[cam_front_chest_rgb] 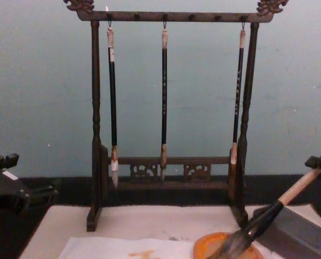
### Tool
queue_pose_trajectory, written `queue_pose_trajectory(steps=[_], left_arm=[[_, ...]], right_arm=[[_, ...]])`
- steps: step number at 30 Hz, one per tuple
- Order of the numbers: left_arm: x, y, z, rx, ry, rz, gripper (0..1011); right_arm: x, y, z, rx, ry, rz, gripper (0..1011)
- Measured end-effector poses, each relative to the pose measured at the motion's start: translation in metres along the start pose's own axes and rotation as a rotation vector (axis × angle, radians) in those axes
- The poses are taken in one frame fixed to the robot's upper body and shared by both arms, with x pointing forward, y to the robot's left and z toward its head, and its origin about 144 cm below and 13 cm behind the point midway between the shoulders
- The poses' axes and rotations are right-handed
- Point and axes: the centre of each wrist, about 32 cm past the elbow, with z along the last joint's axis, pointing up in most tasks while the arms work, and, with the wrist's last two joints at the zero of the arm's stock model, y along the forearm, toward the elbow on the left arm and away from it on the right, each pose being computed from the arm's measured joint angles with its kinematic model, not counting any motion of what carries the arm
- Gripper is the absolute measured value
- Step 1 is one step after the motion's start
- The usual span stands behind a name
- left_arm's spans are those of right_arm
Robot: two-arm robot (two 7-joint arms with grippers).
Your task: Pick up the brush from the inkstone, write on the paper, then place the brush back to its original position.
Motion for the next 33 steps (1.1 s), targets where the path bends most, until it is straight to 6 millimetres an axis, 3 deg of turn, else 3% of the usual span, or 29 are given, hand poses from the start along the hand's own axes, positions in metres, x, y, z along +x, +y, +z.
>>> queue_pose_trajectory(steps=[19,33], left_arm=[[0.000,0.000,0.000,0.000,0.000,0.000,1010],[0.000,0.000,0.000,0.000,0.000,0.000,1010]], right_arm=[[-0.006,0.000,0.006,-0.009,0.005,0.020,169],[-0.035,0.002,0.025,0.011,-0.057,0.099,169]])
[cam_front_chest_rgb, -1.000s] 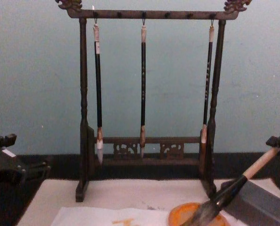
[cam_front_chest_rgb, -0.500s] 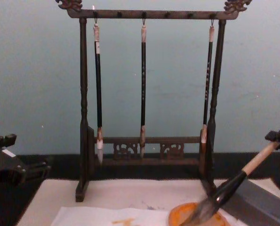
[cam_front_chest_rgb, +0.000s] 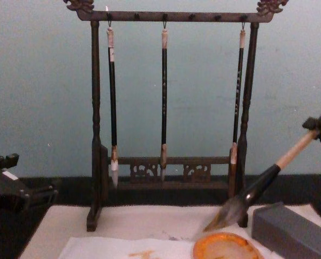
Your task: Pick up the brush from the inkstone, write on the paper, then place the brush back to its original position.
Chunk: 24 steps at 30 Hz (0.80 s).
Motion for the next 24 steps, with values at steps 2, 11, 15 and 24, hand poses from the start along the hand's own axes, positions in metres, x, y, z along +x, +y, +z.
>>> queue_pose_trajectory(steps=[2,11,15,24], left_arm=[[0.000,0.000,0.000,0.000,0.000,0.000,1010],[0.000,0.000,0.000,0.000,0.000,0.000,1010],[0.000,0.000,0.000,0.000,0.000,0.000,1010],[0.000,0.000,0.000,0.000,0.000,0.000,1010]], right_arm=[[-0.006,-0.001,0.000,-0.008,-0.002,0.023,169],[-0.028,-0.006,-0.010,-0.036,-0.109,0.117,169],[-0.041,-0.009,-0.020,-0.044,-0.229,0.165,169],[-0.060,-0.009,-0.035,-0.081,-0.363,0.252,169]])
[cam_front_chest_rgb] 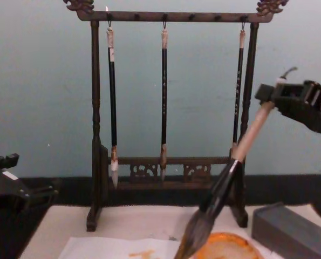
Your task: Pick up the brush from the inkstone, write on the paper, then place the brush back to its original position.
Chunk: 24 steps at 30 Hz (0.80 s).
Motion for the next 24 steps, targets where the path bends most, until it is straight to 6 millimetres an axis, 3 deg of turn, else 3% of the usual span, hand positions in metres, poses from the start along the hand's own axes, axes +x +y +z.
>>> queue_pose_trajectory(steps=[18,24], left_arm=[[0.000,0.000,0.000,0.000,0.000,0.000,1010],[0.000,0.000,0.000,0.000,0.000,0.000,1010]], right_arm=[[-0.040,0.011,-0.017,-0.109,-0.200,0.230,169],[-0.044,0.012,-0.022,-0.118,-0.238,0.254,169]])
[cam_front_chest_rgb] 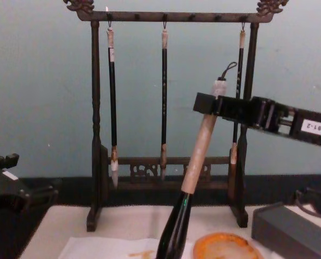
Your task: Pick up the brush from the inkstone, write on the paper, then place the brush back to its original position.
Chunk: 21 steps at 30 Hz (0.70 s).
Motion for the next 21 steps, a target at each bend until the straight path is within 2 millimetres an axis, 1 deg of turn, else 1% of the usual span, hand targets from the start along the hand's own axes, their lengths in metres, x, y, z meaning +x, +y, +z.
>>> queue_pose_trajectory(steps=[7,21], left_arm=[[0.0000,0.0000,0.0000,0.000,0.000,0.000,1010],[0.0000,0.0000,0.0000,0.000,0.000,0.000,1010]], right_arm=[[-0.0002,0.0005,-0.0023,-0.004,-0.025,-0.002,169],[0.0058,-0.0032,-0.0077,-0.013,-0.048,-0.047,169]])
